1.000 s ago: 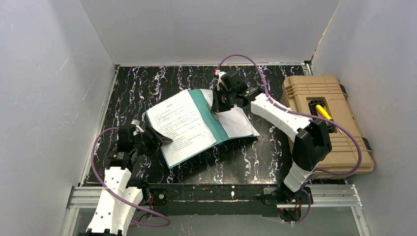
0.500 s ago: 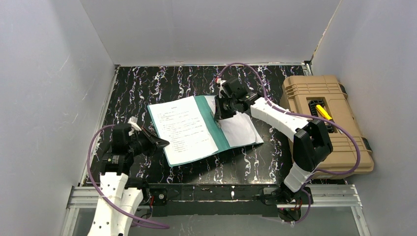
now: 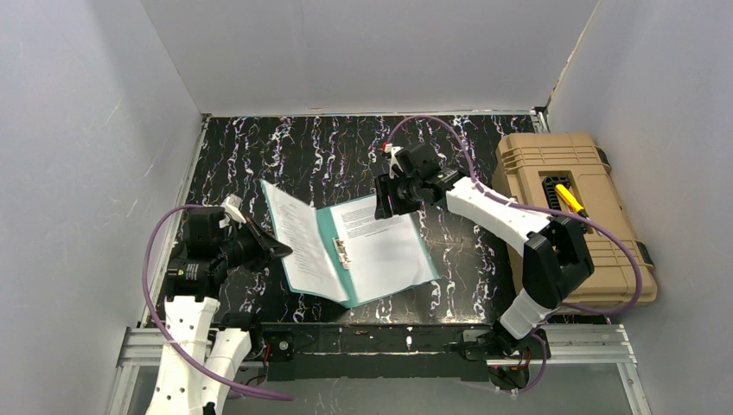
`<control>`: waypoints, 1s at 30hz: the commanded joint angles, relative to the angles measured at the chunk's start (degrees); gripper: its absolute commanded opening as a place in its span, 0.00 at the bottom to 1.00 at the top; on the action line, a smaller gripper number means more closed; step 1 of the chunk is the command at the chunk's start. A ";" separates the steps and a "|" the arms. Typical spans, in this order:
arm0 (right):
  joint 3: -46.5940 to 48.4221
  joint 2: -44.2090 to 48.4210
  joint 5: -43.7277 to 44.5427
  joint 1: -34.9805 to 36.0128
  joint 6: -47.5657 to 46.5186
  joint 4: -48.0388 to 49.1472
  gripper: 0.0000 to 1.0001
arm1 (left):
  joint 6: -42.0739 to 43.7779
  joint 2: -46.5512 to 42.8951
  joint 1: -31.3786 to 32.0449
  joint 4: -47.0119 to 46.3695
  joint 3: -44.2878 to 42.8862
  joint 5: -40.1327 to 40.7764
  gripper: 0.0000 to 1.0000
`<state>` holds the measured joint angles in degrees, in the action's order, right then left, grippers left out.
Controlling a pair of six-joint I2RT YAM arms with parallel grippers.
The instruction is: Put the files into the folder
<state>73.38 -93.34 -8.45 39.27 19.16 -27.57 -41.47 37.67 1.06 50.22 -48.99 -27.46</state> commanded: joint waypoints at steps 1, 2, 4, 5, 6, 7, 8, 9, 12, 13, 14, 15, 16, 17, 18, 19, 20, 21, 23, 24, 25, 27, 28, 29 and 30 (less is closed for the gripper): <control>-1.84 3.38 0.75 -1.29 -0.65 2.41 0.70 | 6.31 1.88 -0.36 5.53 -4.72 1.18 0.00; -2.62 3.63 0.19 -1.68 -0.38 3.17 0.73 | 7.25 2.58 -0.36 6.40 -5.50 1.23 0.00; -4.28 4.07 -0.79 -2.46 0.36 4.90 0.78 | 9.28 3.72 -0.36 8.38 -7.33 2.04 0.00; -5.06 4.19 -1.39 -2.85 0.48 5.35 0.80 | 10.25 4.21 -0.36 9.33 -8.21 2.84 0.00; -5.78 4.33 -2.00 -3.37 0.75 5.78 0.83 | 11.35 4.50 -0.36 10.09 -9.10 3.73 0.00; -6.59 4.50 -2.43 -3.81 1.21 6.39 0.85 | 12.00 4.81 -0.36 10.76 -9.85 4.60 0.00; -7.47 4.75 -2.76 -4.32 1.70 7.25 0.87 | 12.73 5.09 -0.38 11.37 -10.67 5.89 0.00; -8.41 5.04 -2.87 -4.85 2.14 8.18 0.89 | 13.45 5.67 -0.36 12.14 -11.51 6.90 0.00; -11.42 5.10 -4.04 -6.43 3.69 10.41 0.96 | 15.21 7.86 -0.38 13.51 -14.37 7.61 0.00; -12.26 4.77 -4.98 -6.82 3.91 11.06 0.98 | 15.81 8.79 -0.36 14.08 -15.11 7.26 0.00; -12.81 4.44 -5.76 -6.99 3.89 11.37 0.99 | 16.25 9.74 -0.36 14.33 -15.62 6.76 0.00; -13.28 3.96 -5.83 -7.08 3.87 11.44 0.99 | 16.60 10.47 -0.36 14.38 -15.85 6.18 0.00; -14.18 3.92 -5.91 -7.05 3.86 11.90 0.99 | 17.01 11.23 -0.36 14.45 -16.01 5.71 0.00; -14.94 4.02 -5.90 -7.09 3.87 12.66 0.99 | 17.26 11.80 -0.36 14.55 -16.12 5.51 0.00; -15.82 4.13 -5.74 -7.05 3.99 13.46 0.99 | 17.53 12.29 -0.36 14.60 -16.21 5.61 0.00; -16.46 4.09 -5.56 -7.06 4.18 13.97 0.99 | 17.82 12.74 -0.36 14.61 -16.33 5.73 0.00; -16.97 3.94 -5.43 -7.07 4.29 14.22 0.99 | 18.04 13.10 -0.36 14.61 -16.46 5.83 0.00; -17.43 3.68 -5.36 -7.09 4.38 14.37 0.99 | 18.42 13.61 -0.36 14.71 -16.75 5.76 0.00; -18.42 2.88 -6.00 -7.07 4.97 15.14 0.99 | 19.20 14.75 -0.36 15.03 -17.52 5.75 0.00; -18.90 2.46 -6.37 -7.09 5.41 15.69 0.99 | 19.56 15.51 -0.36 15.14 -17.92 5.86 0.00; -19.46 2.20 -6.76 -7.08 5.84 16.36 0.99 | 19.92 15.84 -0.36 15.25 -18.29 6.22 0.00; -20.65 1.81 -7.63 -7.10 6.73 17.82 0.99 | 20.18 16.26 -0.36 15.31 -18.72 7.30 0.00; -21.13 1.61 -7.93 -7.04 6.96 18.24 0.99 | 20.49 16.48 -0.36 15.39 -18.95 7.89 0.00; -21.48 1.44 -7.98 -7.03 7.02 18.44 0.99 | 20.81 16.73 -0.36 15.70 -19.26 8.85 0.00; -21.85 1.29 -7.93 -7.00 7.03 18.48 0.99 | 20.97 16.93 -0.28 16.09 -19.48 9.51 0.00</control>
<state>53.06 -91.24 -14.61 32.16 24.84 -12.91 -22.68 54.30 0.86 64.03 -65.87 -19.88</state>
